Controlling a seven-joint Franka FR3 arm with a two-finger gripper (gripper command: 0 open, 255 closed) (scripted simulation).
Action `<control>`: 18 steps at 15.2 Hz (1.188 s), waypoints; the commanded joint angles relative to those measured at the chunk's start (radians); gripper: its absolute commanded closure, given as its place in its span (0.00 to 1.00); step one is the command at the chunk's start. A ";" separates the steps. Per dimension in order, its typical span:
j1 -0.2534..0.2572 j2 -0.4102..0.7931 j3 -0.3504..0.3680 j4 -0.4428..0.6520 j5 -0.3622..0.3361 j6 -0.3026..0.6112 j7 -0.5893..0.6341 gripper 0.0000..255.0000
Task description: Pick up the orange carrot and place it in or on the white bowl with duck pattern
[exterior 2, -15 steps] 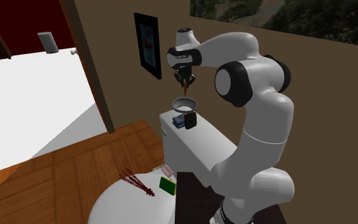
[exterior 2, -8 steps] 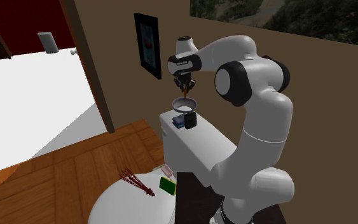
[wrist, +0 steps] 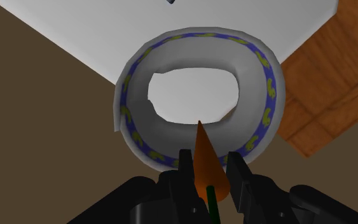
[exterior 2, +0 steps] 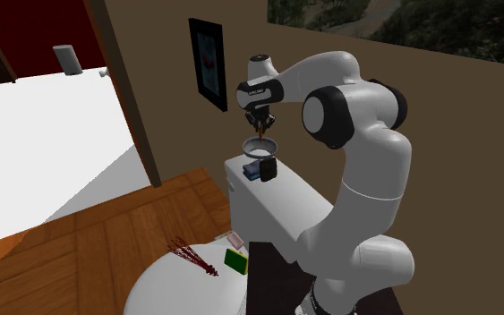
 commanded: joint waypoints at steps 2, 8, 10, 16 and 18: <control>0.000 0.000 0.000 0.000 0.000 0.000 0.000 0.00; -0.002 -0.018 0.004 0.011 0.013 -0.026 -0.008 0.00; -0.005 -0.050 0.010 0.037 0.035 -0.079 -0.022 0.00; -0.005 -0.061 0.012 0.049 0.044 -0.101 -0.027 0.00; -0.005 -0.061 0.012 0.049 0.044 -0.101 -0.027 0.00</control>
